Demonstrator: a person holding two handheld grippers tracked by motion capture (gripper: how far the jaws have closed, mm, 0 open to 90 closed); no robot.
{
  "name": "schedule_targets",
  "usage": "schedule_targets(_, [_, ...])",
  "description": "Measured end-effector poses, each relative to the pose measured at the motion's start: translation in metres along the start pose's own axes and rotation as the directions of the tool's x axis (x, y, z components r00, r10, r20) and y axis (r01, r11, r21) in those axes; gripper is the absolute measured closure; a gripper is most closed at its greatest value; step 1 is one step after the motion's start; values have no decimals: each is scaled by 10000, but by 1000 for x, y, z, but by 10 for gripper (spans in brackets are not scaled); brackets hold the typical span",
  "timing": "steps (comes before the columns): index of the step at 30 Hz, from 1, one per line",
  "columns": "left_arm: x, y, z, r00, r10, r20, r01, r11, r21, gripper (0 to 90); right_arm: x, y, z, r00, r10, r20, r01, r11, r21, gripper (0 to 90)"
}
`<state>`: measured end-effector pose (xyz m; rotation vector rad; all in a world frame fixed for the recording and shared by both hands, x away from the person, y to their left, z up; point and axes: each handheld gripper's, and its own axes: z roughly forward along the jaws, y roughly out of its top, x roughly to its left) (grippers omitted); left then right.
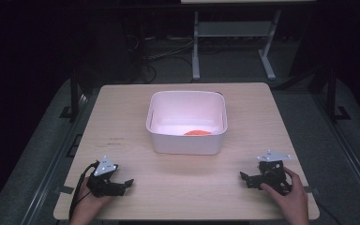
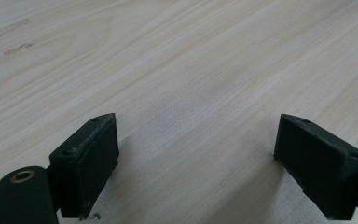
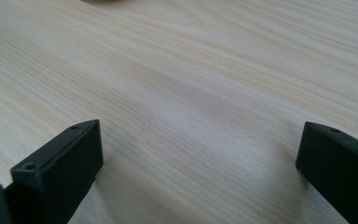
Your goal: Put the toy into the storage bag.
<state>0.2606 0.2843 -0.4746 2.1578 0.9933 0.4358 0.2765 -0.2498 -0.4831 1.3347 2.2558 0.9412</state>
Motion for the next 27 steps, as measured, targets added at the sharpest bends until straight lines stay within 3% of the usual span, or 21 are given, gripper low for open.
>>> schedule_targets(27, [-1, -1, -1, 9999, -97, -57, 97, 10000, 12, 127, 0, 0, 0, 10000, -7, 0, 7, 10000, -10, 0])
